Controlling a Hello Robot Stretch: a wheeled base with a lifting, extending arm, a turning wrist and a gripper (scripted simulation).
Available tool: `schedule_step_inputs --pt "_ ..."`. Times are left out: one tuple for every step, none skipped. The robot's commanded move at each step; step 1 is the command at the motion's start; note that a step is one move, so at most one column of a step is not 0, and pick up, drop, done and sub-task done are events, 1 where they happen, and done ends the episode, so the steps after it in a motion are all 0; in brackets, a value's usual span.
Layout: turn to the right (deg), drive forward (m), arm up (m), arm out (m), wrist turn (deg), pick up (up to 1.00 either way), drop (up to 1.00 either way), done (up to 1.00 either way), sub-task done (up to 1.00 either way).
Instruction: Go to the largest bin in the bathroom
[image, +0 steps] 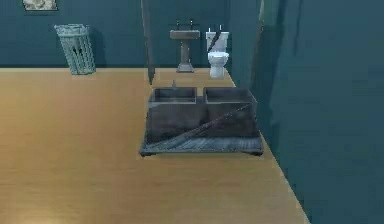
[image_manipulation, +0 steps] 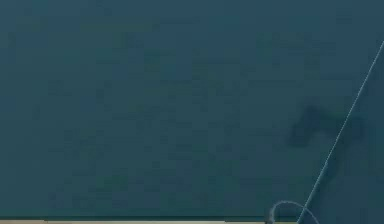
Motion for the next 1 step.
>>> schedule_step_inputs --pt "-36.0 0.0 0.0 0.0 0.0 0.0 0.0 0.0 0.0"
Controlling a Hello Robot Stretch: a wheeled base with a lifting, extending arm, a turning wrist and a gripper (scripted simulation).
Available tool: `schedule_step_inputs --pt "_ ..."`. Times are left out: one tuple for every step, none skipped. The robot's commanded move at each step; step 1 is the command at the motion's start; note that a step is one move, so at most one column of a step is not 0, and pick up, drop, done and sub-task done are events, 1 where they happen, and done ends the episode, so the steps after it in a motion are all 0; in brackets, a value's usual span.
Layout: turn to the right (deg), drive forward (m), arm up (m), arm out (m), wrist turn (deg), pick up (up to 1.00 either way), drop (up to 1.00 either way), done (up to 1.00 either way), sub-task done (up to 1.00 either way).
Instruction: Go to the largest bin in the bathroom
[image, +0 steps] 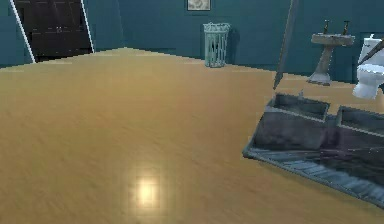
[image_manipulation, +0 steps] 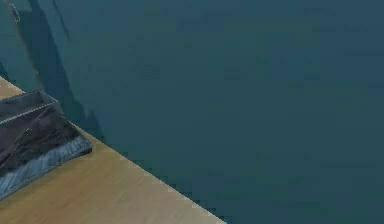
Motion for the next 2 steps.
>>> schedule_step_inputs --pt "-3.0 0.0 0.0 0.0 0.0 0.0 0.0 0.0 0.0" --pt "0.0 1.0 0.0 0.0 0.0 0.0 0.0 0.0 0.0"
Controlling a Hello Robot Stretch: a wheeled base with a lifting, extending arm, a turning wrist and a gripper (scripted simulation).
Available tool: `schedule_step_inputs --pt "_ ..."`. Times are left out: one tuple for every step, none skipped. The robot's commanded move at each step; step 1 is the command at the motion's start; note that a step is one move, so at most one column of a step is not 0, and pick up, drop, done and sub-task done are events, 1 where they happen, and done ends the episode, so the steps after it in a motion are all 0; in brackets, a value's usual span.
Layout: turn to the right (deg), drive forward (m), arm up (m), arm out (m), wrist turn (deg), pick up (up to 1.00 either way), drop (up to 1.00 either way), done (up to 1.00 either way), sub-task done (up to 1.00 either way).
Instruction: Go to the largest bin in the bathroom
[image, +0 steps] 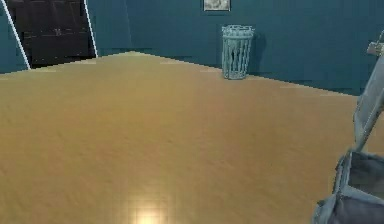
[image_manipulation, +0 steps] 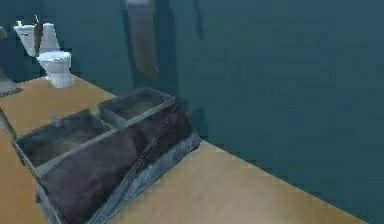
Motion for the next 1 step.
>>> schedule_step_inputs --pt "0.0 0.9 0.0 0.0 0.0 0.0 0.0 0.0 0.0"
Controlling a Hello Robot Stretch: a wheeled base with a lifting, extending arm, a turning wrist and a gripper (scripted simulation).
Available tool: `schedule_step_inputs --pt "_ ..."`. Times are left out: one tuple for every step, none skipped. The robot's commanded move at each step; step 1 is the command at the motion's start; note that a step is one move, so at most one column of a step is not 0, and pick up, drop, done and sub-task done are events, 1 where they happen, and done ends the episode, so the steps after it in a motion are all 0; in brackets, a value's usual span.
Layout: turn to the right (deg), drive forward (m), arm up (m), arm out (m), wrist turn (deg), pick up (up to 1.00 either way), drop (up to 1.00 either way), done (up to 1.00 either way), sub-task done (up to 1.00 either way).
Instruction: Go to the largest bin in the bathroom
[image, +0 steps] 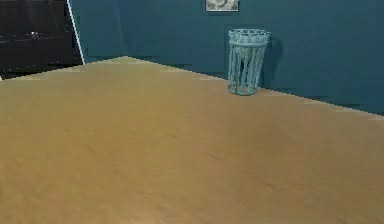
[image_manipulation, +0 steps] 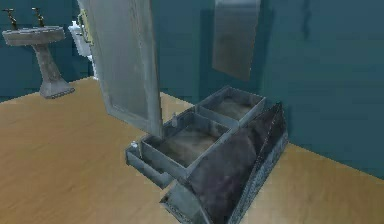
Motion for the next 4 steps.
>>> schedule_step_inputs --pt "27.0 0.0 0.0 0.0 0.0 0.0 0.0 0.0 0.0" --pt "0.0 1.0 0.0 0.0 0.0 0.0 0.0 0.0 0.0" --pt "0.0 1.0 0.0 0.0 0.0 0.0 0.0 0.0 0.0" --pt "3.0 0.0 0.0 0.0 0.0 0.0 0.0 0.0 0.0"
